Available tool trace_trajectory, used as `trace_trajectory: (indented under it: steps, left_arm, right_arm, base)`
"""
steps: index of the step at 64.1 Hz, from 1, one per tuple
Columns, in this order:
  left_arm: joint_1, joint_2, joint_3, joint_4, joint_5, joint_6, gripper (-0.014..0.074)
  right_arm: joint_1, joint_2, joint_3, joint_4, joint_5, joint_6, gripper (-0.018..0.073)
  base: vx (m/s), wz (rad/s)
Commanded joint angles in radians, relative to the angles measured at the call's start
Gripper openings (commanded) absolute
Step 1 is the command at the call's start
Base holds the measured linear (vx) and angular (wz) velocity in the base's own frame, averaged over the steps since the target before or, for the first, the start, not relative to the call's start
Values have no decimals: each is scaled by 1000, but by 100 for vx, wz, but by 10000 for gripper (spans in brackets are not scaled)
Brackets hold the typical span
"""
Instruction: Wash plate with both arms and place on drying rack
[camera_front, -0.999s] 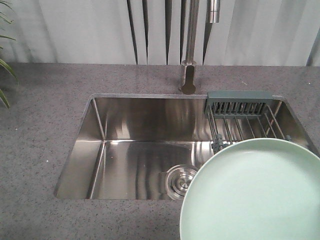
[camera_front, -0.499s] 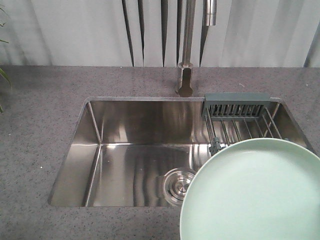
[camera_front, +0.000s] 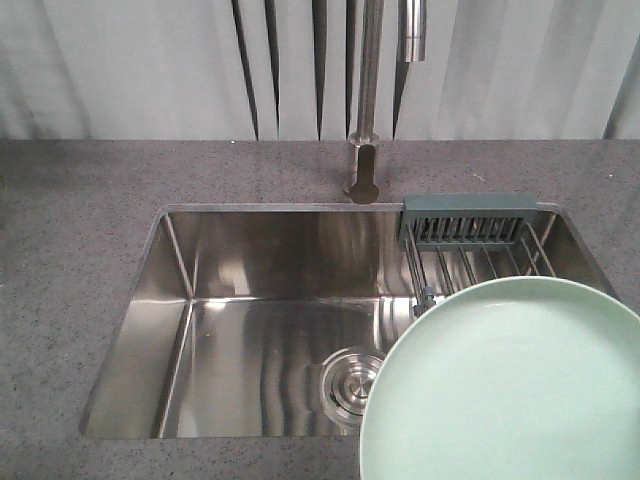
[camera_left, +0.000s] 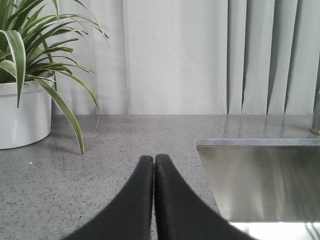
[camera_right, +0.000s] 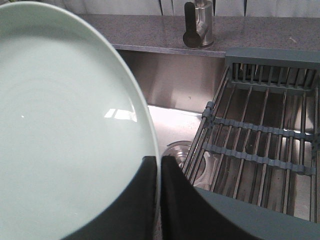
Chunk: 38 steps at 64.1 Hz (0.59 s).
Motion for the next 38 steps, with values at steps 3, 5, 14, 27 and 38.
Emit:
trace_trajectory:
  steps: [3,5,14,27,38]
  left_arm:
    - [1,-16,20,-3,-75,-9,-6]
    - [1,-16,20,-3,-75,-9,-6]
    - [1,-16,20,-3,-75,-9,-6]
    - [1,-16,20,-3,-75,-9,-6]
    - [1,-16,20,-3,-75,-9,-6]
  right_arm:
    - [-3,10,-26,13,-76,0,-2]
    - [-3,10,-26,13,-76,0,-2]
    - [-3,10,-26,13,-76,0,-2]
    - [-3,10,-26,13,-76,0,-2]
    - [-3,10,-26,13,-76,0,-2]
  base:
    - [5,-4]
    - [5,-4]
    - [5,-3]
    - [6,-2]
    - [5,-2]
